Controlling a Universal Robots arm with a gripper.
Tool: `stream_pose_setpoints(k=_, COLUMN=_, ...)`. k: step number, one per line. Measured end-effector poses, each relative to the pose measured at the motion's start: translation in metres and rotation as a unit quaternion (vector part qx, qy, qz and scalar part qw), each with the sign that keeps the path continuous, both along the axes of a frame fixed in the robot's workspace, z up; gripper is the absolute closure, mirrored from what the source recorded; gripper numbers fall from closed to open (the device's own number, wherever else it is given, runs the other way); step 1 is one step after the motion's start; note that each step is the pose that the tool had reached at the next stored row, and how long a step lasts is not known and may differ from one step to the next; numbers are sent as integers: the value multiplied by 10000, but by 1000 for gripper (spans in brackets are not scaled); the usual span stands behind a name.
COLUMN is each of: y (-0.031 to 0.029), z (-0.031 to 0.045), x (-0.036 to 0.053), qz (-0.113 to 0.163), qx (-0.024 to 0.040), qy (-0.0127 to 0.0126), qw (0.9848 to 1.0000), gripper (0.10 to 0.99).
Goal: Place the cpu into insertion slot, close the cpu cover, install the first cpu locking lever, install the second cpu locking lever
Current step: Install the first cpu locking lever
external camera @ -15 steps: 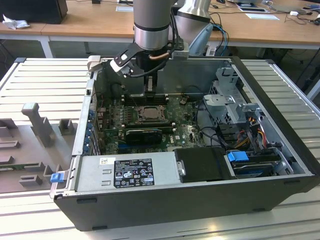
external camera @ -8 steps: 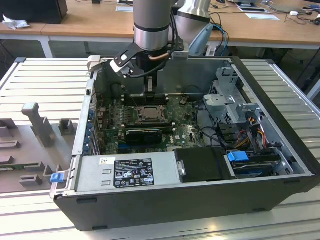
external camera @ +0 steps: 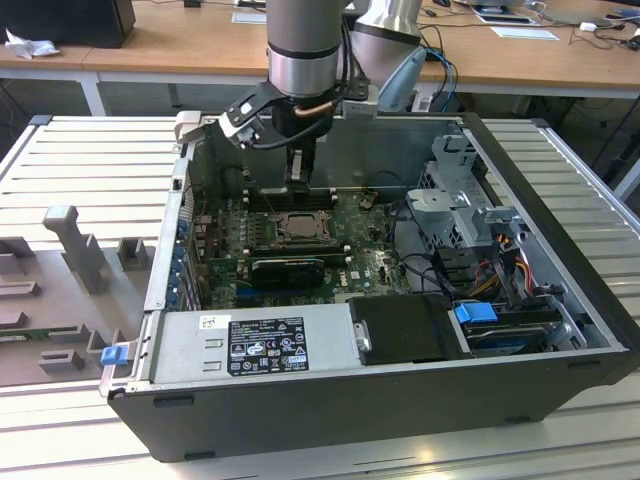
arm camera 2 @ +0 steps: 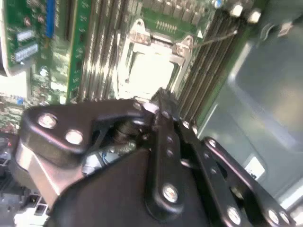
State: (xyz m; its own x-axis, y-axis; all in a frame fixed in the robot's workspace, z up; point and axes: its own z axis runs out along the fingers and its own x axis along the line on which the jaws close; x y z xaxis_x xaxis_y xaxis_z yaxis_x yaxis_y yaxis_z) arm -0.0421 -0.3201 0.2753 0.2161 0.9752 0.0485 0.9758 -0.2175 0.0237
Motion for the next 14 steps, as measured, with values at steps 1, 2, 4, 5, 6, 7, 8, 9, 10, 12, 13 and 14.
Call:
stream_pose_setpoints(k=1, y=38, z=172, x=0, qz=4, qx=-2, qy=0, qw=10000, gripper=980)
stream_pose_setpoints(k=2, y=38, z=171, x=0, qz=-118, qx=-3, qy=0, qw=9999, gripper=980)
stream_pose_setpoints(k=4, y=38, z=165, x=0, qz=-385, qx=-3, qy=1, qw=9993, gripper=980)
stream_pose_setpoints(k=5, y=38, z=163, x=0, qz=-471, qx=-3, qy=1, qw=9989, gripper=980)
stream_pose_setpoints(k=6, y=38, z=160, x=0, qz=-562, qx=-3, qy=1, qw=9984, gripper=980)
stream_pose_setpoints(k=7, y=38, z=157, x=0, qz=-644, qx=-4, qy=1, qw=9979, gripper=980)
stream_pose_setpoints(k=8, y=38, z=151, x=0, qz=-740, qx=-4, qy=1, qw=9973, gripper=980)
stream_pose_setpoints(k=9, y=38, z=148, x=-3, qz=-777, qx=-4, qy=1, qw=9970, gripper=980)
stream_pose_setpoints(k=10, y=37, z=147, x=-42, qz=-785, qx=-5, qy=1, qw=9969, gripper=980)
stream_pose_setpoints(k=12, y=38, z=145, x=-124, qz=-785, qx=-4, qy=0, qw=9969, gripper=980)
stream_pose_setpoints(k=13, y=38, z=144, x=-140, qz=-789, qx=-4, qy=0, qw=9969, gripper=980)
stream_pose_setpoints(k=14, y=39, z=144, x=-149, qz=-799, qx=-3, qy=0, qw=9968, gripper=980)
